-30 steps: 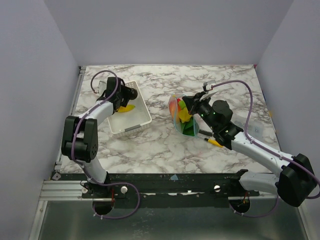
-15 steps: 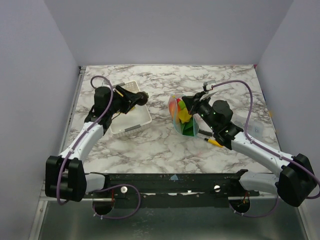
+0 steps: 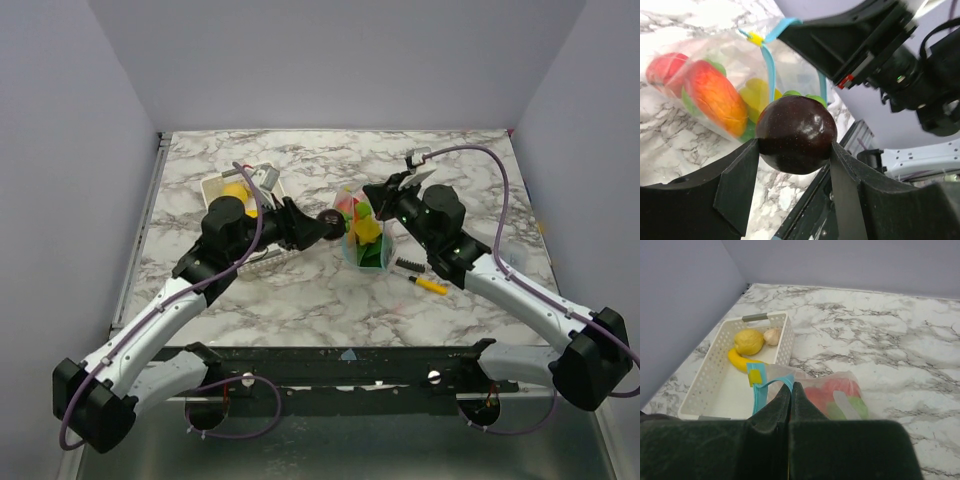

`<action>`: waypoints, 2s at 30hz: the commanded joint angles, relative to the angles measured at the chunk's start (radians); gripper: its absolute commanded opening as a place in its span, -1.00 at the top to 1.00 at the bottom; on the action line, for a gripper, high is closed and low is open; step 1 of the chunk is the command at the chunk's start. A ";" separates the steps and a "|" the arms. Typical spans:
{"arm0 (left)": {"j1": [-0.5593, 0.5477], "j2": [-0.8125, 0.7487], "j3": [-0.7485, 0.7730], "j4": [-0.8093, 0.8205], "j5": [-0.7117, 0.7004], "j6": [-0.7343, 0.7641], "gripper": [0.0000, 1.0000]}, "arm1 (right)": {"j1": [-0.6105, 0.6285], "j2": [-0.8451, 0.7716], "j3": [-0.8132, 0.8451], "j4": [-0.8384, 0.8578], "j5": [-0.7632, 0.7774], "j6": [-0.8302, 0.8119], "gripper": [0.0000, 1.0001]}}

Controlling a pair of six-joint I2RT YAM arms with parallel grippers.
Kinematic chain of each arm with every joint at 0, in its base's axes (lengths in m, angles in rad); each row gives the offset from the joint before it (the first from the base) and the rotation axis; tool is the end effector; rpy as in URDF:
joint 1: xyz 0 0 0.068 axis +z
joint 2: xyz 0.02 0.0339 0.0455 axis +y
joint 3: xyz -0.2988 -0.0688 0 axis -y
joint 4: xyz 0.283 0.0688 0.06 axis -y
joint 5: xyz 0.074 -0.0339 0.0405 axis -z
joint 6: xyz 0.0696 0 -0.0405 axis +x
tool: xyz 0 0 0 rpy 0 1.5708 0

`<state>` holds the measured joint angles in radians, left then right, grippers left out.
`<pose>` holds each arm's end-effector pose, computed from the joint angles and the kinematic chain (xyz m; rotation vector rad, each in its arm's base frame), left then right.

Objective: Place the food in the zip-top bag and seal the zipper
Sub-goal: Place the fake vegetable in the zipper food storage bag.

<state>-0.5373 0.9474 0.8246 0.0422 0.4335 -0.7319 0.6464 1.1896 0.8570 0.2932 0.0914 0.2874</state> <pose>0.2174 -0.1636 0.3699 0.1873 1.8100 -1.2915 0.2745 0.1992 0.3495 -0.2228 1.6337 0.6455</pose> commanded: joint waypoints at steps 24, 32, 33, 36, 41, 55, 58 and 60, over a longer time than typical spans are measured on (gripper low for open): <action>-0.261 0.361 0.447 -0.429 -0.550 0.364 0.95 | 0.004 0.017 0.144 -0.104 -0.159 0.210 0.99; -0.260 0.449 0.572 -0.498 -0.543 0.342 0.13 | 0.003 0.015 0.168 -0.148 -0.096 0.309 0.99; -0.260 0.457 0.586 -0.516 -0.541 0.342 0.04 | 0.003 0.016 0.172 -0.157 -0.082 0.310 0.99; -0.258 0.478 0.623 -0.586 -0.541 0.341 -0.14 | 0.003 0.020 0.188 -0.183 -0.046 0.309 0.99; -0.259 0.401 0.568 -0.578 -0.524 0.358 -0.43 | 0.003 0.029 0.196 -0.197 -0.040 0.308 0.99; -0.224 0.238 0.430 -0.597 -0.478 0.314 -0.72 | 0.001 0.019 0.222 -0.224 -0.013 0.271 0.99; -0.214 0.223 0.352 -0.548 -0.380 0.280 -0.34 | 0.003 0.015 0.222 -0.223 -0.004 0.263 0.99; -0.213 0.216 0.307 -0.512 -0.341 0.246 -0.13 | 0.002 0.014 0.227 -0.226 -0.011 0.259 0.99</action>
<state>-0.7586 1.1751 1.2140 -0.5262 -0.0265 -0.4217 0.6460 1.2228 1.0351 0.0471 0.0593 0.5640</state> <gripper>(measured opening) 0.673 0.007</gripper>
